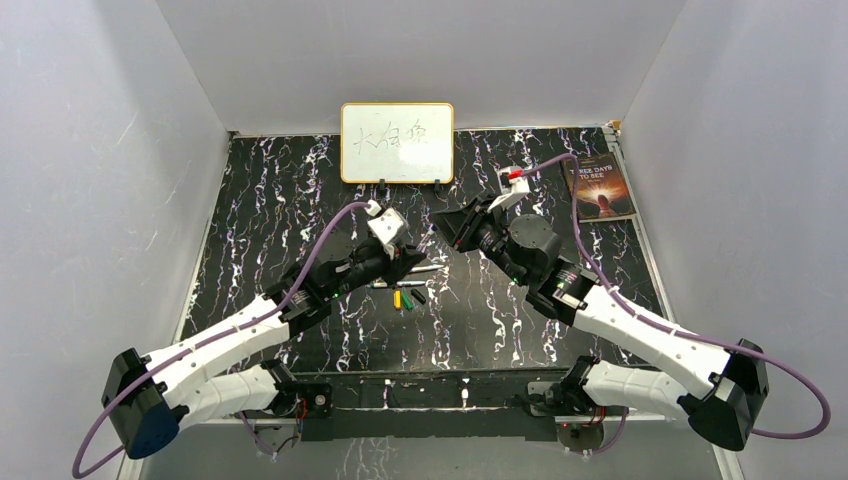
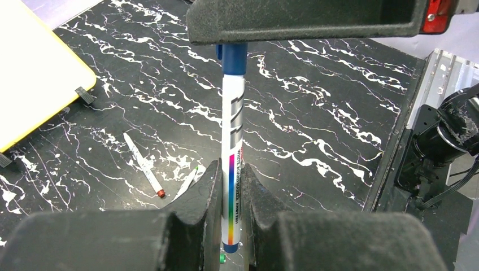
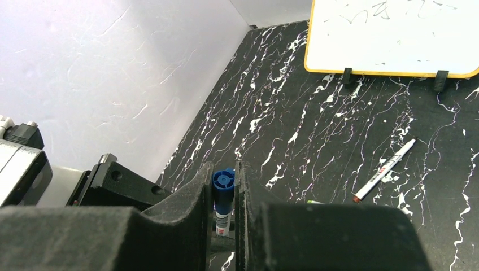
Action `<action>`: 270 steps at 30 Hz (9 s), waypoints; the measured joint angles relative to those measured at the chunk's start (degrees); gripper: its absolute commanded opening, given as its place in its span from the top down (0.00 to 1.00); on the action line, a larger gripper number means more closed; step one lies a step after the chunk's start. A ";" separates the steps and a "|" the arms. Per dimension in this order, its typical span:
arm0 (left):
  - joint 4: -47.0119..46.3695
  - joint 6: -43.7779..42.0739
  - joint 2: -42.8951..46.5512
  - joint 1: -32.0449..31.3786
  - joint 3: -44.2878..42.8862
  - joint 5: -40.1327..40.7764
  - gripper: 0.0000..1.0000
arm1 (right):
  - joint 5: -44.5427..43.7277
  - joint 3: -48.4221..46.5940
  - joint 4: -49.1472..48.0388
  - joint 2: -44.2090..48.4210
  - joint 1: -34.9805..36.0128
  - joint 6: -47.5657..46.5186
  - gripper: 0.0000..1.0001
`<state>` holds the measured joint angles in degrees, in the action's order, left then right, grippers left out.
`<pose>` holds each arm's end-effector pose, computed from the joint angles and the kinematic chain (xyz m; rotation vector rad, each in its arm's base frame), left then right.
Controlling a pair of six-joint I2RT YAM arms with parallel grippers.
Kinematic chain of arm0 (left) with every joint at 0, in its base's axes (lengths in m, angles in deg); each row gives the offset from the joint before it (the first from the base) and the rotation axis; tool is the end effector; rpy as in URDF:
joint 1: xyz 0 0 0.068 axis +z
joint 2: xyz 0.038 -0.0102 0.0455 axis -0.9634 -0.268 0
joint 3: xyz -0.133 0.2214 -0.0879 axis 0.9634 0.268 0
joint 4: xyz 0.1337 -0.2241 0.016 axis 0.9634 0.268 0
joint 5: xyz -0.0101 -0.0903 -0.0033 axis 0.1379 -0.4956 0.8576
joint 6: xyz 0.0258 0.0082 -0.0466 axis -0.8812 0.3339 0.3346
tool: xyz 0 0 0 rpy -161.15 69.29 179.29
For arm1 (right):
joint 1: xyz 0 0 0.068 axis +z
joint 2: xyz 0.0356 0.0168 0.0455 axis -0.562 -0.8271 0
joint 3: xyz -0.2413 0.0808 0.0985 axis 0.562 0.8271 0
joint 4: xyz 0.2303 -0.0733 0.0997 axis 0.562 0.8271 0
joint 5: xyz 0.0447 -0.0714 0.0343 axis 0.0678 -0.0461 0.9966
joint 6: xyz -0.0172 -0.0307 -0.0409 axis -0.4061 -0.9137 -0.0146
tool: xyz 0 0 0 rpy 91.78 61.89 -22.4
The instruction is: Insert the pens into the pen caps
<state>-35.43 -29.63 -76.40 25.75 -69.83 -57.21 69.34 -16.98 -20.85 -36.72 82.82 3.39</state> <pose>0.1528 -0.1814 0.3180 0.7611 1.4810 -0.7860 0.1655 0.1782 0.3477 -0.0412 1.7254 0.9728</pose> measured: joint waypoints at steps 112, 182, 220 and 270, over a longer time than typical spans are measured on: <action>26.40 -3.17 -9.55 1.16 -13.03 -6.84 1.00 | -27.52 8.37 -6.82 -1.53 16.70 2.27 1.00; 44.68 9.03 -31.93 32.50 -16.24 2.62 1.00 | -20.00 12.57 28.68 18.86 18.99 2.89 0.39; 46.07 3.37 -38.93 37.94 -20.28 4.00 0.46 | -19.58 13.70 29.11 18.95 18.99 4.37 0.40; 24.98 -19.87 -41.79 14.36 -18.25 -14.29 0.62 | 0.98 9.25 29.79 2.23 -9.42 1.03 0.67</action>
<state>-10.45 -49.50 -118.19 40.11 -88.08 -71.50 70.33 -7.73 8.94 -34.49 73.40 4.42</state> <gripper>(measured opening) 0.389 0.327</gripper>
